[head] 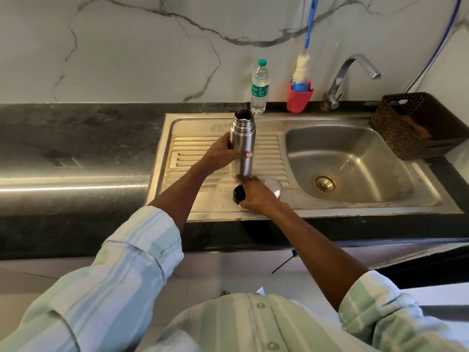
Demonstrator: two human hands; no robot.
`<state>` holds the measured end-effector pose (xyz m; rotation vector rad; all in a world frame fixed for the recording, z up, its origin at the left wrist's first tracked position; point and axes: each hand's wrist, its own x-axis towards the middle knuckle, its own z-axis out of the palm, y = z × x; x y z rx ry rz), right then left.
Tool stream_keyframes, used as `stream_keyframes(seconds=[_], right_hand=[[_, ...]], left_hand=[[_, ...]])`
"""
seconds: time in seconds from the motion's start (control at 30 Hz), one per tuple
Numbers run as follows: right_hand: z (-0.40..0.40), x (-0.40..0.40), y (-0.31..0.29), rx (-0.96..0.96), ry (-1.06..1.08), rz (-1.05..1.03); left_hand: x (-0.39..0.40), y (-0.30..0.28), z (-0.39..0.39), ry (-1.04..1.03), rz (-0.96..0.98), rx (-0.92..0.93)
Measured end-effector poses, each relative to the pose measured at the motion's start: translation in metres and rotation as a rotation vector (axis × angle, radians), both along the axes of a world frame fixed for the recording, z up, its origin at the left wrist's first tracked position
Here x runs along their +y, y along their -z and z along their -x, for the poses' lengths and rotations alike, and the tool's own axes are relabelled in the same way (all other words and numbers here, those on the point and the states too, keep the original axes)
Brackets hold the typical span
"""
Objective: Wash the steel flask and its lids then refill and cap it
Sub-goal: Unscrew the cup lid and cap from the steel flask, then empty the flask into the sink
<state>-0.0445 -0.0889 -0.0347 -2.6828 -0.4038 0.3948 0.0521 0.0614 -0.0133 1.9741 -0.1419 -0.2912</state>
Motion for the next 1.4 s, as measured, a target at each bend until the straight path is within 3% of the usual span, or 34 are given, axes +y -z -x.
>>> stream_keyframes(seconds=[0.33,0.53,0.63,0.97,1.2,1.4], right_hand=[[0.003,-0.008,0.006,-0.046,-0.070,-0.035],[-0.011,-0.025,-0.017,-0.336,0.188,-0.359],[-0.024,-0.039,-0.029,-0.368,0.379,-0.439],[-0.064,-0.110,-0.031,-0.281,0.536,-0.496],[-0.101,-0.227,-0.033,-0.276,0.545,-0.469],[-0.121,-0.322,-0.013,0.010,0.363,-0.579]], left_hand=[[-0.003,-0.002,0.004,-0.006,-0.012,-0.024],[-0.016,-0.005,0.012,-0.144,-0.009,-0.132],[-0.022,-0.005,0.012,-0.203,-0.006,-0.155],[-0.072,-0.012,0.010,-0.347,-0.159,-0.274],[-0.191,-0.038,-0.021,-0.430,0.009,-0.304],[-0.296,-0.019,-0.036,-0.413,0.123,-0.134]])
